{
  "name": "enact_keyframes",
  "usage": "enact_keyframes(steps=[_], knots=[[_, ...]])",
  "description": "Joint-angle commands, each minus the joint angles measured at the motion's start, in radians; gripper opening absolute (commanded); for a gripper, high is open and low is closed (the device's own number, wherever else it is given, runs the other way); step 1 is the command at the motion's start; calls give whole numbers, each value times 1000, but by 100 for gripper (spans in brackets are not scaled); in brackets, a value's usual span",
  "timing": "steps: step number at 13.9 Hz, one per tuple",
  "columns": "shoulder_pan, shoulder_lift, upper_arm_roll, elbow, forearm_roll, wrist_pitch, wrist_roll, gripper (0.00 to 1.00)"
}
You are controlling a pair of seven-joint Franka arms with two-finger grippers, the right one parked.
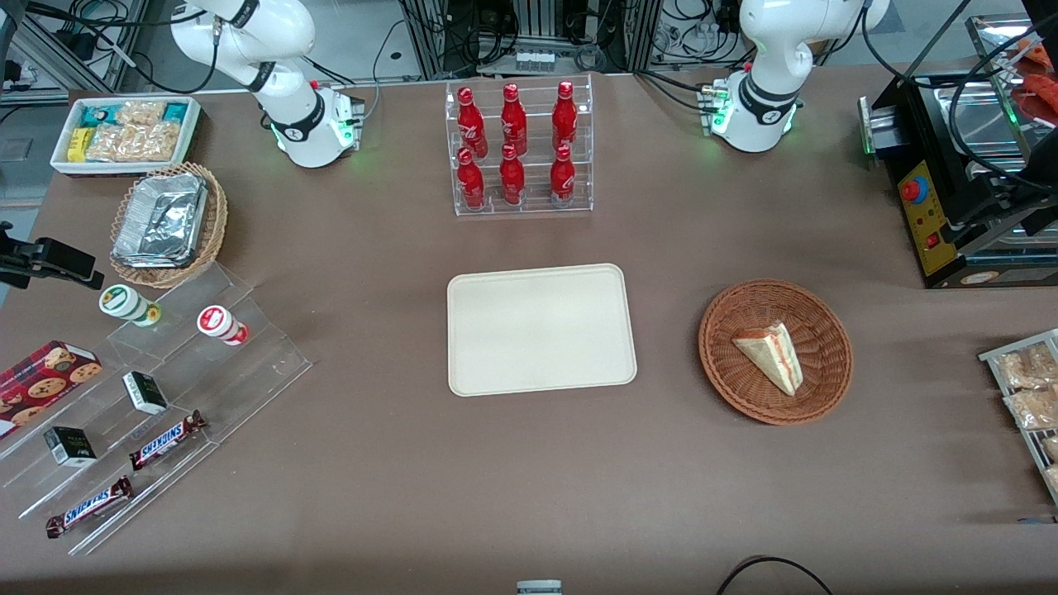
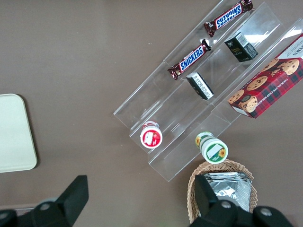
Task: Place sandwich from basket to tray
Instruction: 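Lower the open left gripper over the wrapped sandwich in the wicker basket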
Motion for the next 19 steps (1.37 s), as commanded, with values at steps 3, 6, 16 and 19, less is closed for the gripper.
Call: enact_keyframes(steps=[3,6,16,19], knots=[[1,1,-10,16,2,-13,8,100],[-1,17,-13,-16,7,-5,-1,100],[-5,15,-79,-417,-7,474,-483,100],[-8,41,-88,-517,-7,594,-623,100]])
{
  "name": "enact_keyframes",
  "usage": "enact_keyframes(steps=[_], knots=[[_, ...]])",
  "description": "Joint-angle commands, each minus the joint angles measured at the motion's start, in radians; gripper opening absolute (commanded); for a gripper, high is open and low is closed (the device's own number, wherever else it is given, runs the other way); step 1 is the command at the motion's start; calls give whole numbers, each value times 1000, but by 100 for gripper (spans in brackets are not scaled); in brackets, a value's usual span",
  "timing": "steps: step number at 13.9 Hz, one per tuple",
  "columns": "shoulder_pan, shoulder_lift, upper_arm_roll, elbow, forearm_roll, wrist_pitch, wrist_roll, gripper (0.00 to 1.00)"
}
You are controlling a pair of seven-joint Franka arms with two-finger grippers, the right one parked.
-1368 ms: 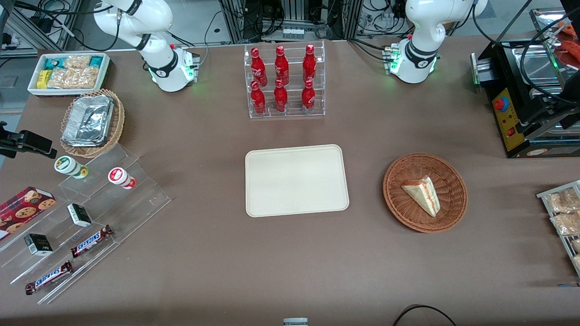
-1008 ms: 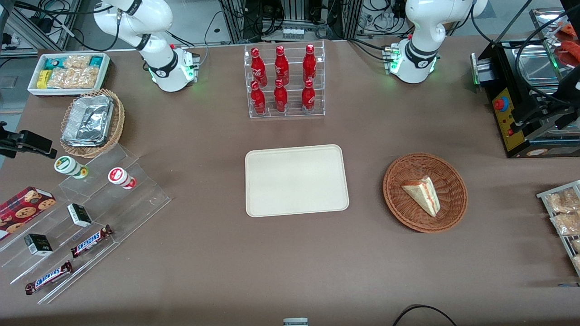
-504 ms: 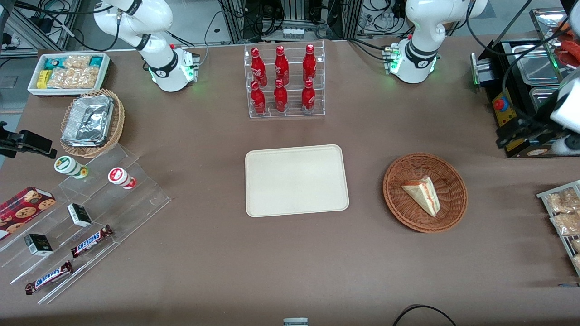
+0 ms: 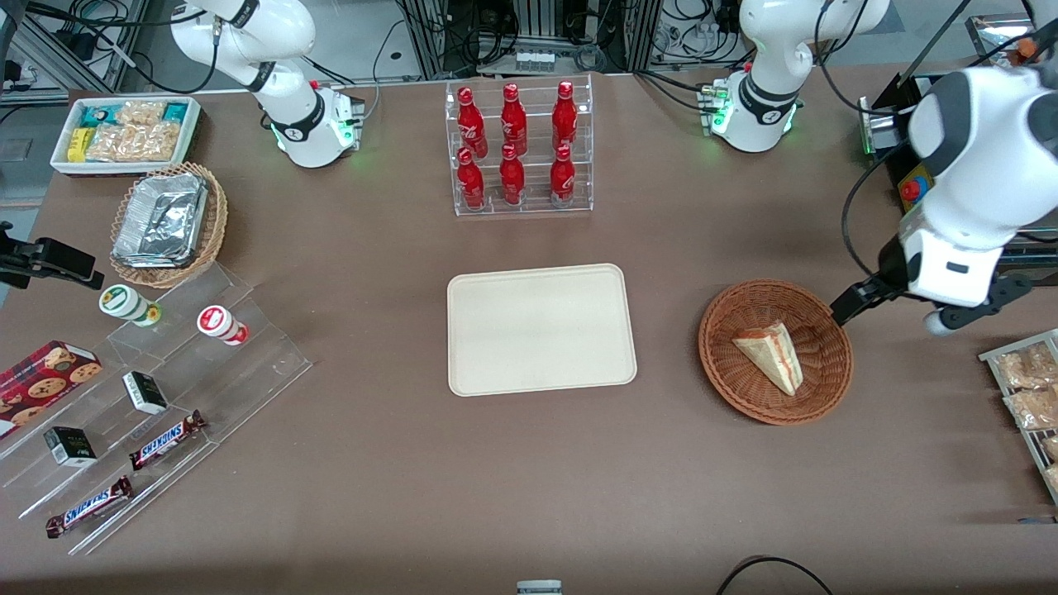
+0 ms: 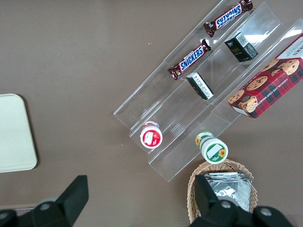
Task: Place sandwich from basket to tray
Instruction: 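Lower the open left gripper over the wrapped sandwich in the wicker basket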
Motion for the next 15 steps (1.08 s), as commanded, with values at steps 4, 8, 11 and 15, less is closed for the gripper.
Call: enact_keyframes(steps=[4,8,11,15], knots=[[-4,35,-14,-217,-4,305,-110,100],[-7,131,-43,-231,-2,430,-150,100],[-9,173,-46,-243,12,451,-152,100],[-6,196,-43,-260,16,454,-160,100]])
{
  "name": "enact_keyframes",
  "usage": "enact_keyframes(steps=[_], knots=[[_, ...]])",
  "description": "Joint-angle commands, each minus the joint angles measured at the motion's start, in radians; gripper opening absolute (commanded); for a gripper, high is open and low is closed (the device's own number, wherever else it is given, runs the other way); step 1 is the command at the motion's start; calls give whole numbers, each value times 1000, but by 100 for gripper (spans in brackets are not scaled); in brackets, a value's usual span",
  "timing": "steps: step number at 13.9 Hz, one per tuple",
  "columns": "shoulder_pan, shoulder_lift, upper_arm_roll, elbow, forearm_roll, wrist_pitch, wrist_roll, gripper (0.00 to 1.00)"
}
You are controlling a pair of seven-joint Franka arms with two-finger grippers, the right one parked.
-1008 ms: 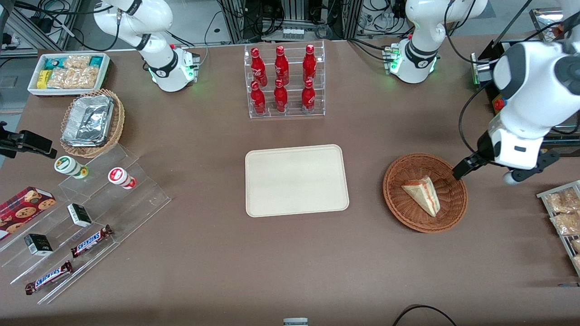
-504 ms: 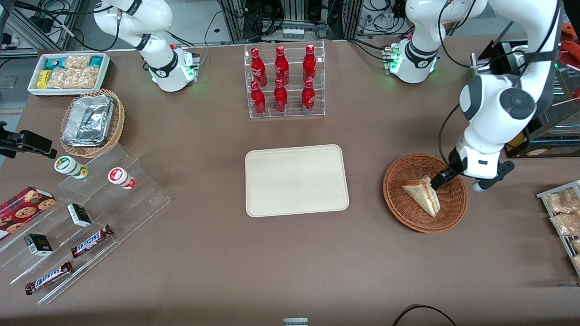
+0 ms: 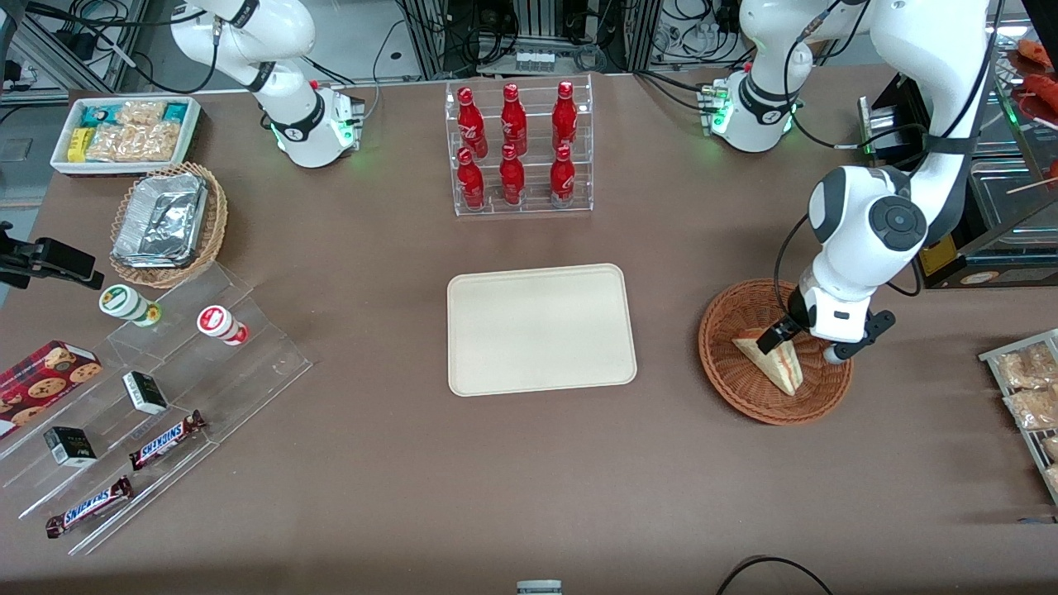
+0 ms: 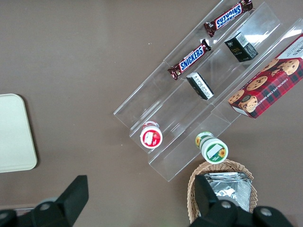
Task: Place sandwich from basket to tray
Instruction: 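Close the left gripper on the sandwich and lift it from the basket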
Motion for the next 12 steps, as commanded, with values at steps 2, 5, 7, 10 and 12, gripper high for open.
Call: enact_keyframes(steps=[2,5,7,10,12], knots=[[-1,40,2,-10,15,50,-29,100],[-1,73,2,-4,15,76,-29,100],[-1,74,2,-4,15,79,-28,52],[-1,70,2,-3,26,74,-14,0],[-1,42,4,-3,48,47,-14,0]])
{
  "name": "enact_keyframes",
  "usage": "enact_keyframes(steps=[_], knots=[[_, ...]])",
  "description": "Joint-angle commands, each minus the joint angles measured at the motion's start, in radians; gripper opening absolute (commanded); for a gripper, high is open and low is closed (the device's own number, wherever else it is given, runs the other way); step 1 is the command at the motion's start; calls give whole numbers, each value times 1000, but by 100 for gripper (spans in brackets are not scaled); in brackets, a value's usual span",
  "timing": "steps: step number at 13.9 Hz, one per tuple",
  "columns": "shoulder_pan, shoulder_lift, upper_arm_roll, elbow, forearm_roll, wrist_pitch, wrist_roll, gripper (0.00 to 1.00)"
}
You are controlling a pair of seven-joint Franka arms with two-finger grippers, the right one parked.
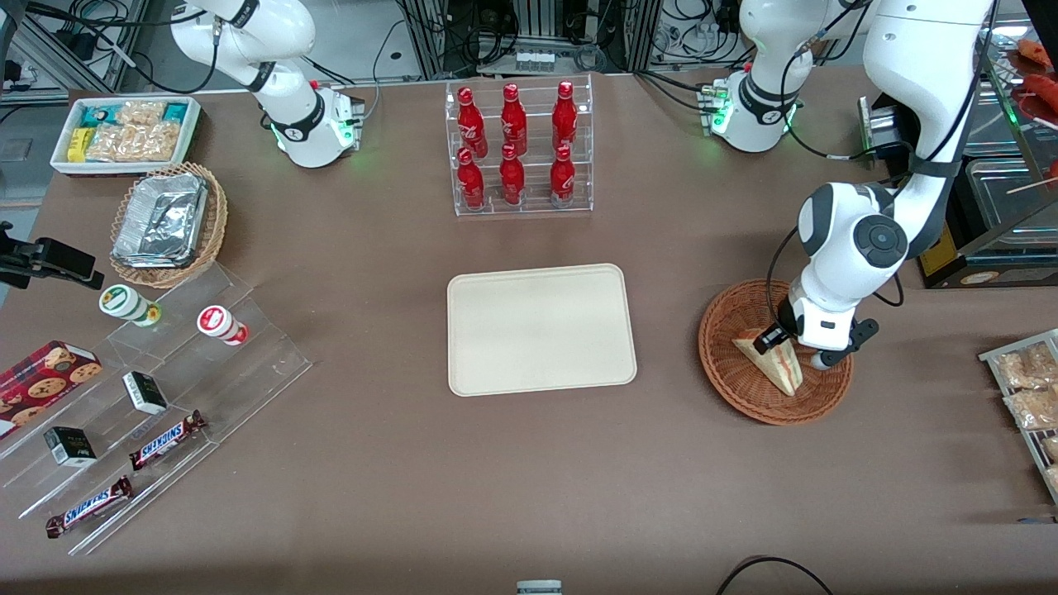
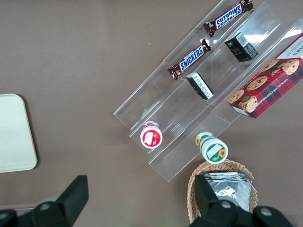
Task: Place sandwich from basket to tray
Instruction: 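Close the left gripper on the sandwich and lift it from the basket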
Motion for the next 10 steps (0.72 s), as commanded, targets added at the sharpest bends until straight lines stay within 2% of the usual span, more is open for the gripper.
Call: enact_keyframes(steps=[1,3,7,10], knots=[[-1,-54,3,8,40,-53,-8,0],[-1,-96,0,77,98,-226,-10,0],[-5,-125,-77,331,99,-573,-5,0],[-6,-88,-181,494,93,-684,-25,0]])
